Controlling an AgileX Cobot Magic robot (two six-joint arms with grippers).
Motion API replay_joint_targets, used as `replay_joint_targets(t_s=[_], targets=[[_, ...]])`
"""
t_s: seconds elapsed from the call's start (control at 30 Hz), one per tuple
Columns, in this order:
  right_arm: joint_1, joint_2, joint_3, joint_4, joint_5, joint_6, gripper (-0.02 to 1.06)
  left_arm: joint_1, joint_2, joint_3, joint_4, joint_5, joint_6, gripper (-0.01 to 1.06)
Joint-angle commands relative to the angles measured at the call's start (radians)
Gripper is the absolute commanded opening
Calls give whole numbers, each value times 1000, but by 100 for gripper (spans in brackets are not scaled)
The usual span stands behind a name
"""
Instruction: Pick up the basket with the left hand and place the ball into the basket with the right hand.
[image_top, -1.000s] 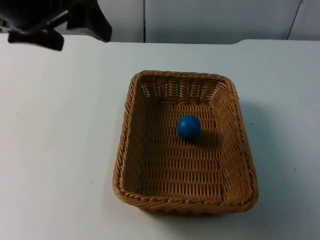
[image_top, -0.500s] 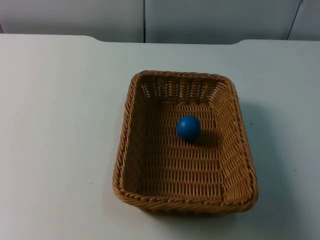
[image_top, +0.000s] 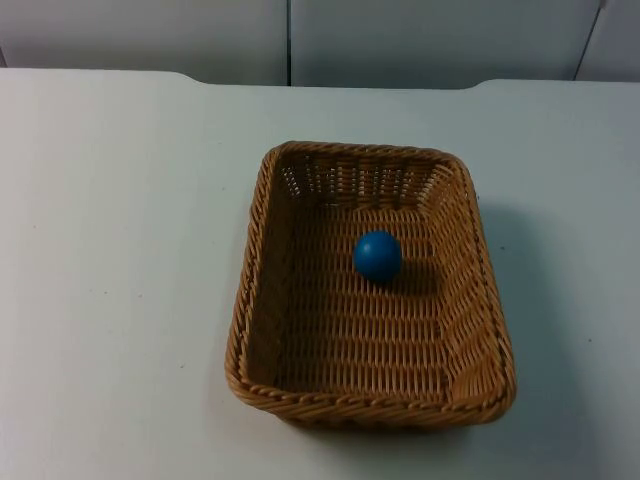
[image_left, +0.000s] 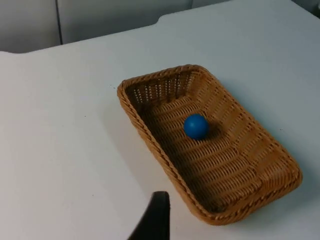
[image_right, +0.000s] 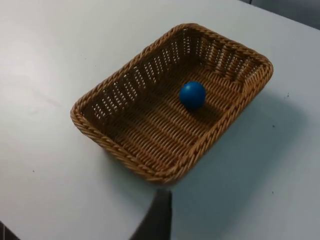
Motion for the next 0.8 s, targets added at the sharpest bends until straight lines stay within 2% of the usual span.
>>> replay_joint_targets(t_s=[0.0, 0.17, 0.37, 0.53, 0.77], targets=[[-5, -48, 5, -5, 61, 4, 81, 0, -96, 24, 65, 31, -86, 83], [-5, -135, 5, -5, 135, 4, 81, 0, -235, 25, 214, 119, -234, 83], [-5, -230, 5, -5, 214, 4, 81, 0, -329, 25, 341, 214, -353, 83], [-5, -281, 5, -8, 250, 4, 81, 0, -369, 27, 413, 259, -402, 83], [-5, -314, 5, -16, 266, 4, 81, 0, -396, 27, 484, 277, -433, 83]])
